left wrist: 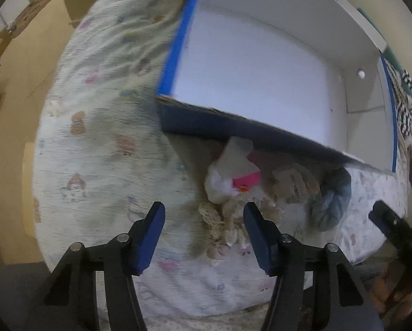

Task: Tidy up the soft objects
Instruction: 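Grasp the cream scrunchie with the left tool while the right tool grasps the blue bundle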

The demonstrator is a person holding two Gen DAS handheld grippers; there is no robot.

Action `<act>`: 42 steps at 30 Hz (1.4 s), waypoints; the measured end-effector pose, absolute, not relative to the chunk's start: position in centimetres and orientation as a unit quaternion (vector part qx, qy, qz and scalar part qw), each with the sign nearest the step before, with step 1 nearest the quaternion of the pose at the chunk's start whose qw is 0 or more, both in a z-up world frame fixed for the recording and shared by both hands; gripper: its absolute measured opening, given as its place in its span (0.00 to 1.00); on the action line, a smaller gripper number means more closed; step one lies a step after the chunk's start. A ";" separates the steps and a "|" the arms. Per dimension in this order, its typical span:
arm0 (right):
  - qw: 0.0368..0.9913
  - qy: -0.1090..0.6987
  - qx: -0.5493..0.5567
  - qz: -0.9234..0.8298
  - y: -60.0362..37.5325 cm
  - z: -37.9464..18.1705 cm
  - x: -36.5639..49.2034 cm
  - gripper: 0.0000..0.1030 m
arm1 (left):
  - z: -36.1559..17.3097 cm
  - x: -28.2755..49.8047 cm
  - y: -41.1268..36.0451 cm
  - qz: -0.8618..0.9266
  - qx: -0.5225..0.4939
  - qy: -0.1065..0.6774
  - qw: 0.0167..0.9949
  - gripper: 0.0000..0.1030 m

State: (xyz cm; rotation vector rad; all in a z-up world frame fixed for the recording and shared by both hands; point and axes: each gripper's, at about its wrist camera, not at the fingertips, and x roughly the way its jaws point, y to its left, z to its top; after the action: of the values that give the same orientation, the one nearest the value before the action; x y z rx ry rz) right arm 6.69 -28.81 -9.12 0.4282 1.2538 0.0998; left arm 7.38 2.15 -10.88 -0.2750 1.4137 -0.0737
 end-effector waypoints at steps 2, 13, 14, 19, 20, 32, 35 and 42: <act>0.787 0.585 0.193 0.042 -28.9 -9.5 6.9 1.00 | -11.1 7.4 1.5 -0.045 -0.131 0.650 0.747 0.54; 0.780 0.596 0.184 0.048 -28.2 -10.1 7.6 1.00 | -12.1 8.5 -0.5 -0.077 -0.146 0.667 0.727 0.08; 0.780 0.596 0.185 0.047 -28.1 -10.1 7.6 1.00 | -11.6 8.6 -0.6 -0.081 -0.146 0.662 0.731 0.08; 0.779 0.597 0.185 0.040 -28.3 -10.3 7.5 1.00 | -8.6 7.6 -0.3 -0.113 -0.156 0.637 0.747 0.08; 0.779 0.598 0.187 0.039 -28.2 -10.4 7.7 1.00 | -7.7 7.4 0.0 -0.114 -0.154 0.627 0.755 0.08; 0.764 0.617 0.188 0.016 -28.1 -12.4 9.3 0.84 | -6.9 7.3 4.5 0.004 -0.108 0.589 0.801 0.08; 0.737 0.642 0.210 0.029 -27.2 -14.1 9.9 0.84 | -6.2 7.5 5.3 0.012 -0.110 0.579 0.807 0.08; 0.734 0.666 0.133 -0.003 -25.4 -15.7 10.2 0.84 | -6.3 7.4 5.0 0.019 -0.094 0.577 0.811 0.08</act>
State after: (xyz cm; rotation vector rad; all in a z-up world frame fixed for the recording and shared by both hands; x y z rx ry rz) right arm 10.23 -25.37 -15.73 0.2918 1.4636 -0.0074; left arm 7.35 4.98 -6.31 -0.2012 1.2318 0.0407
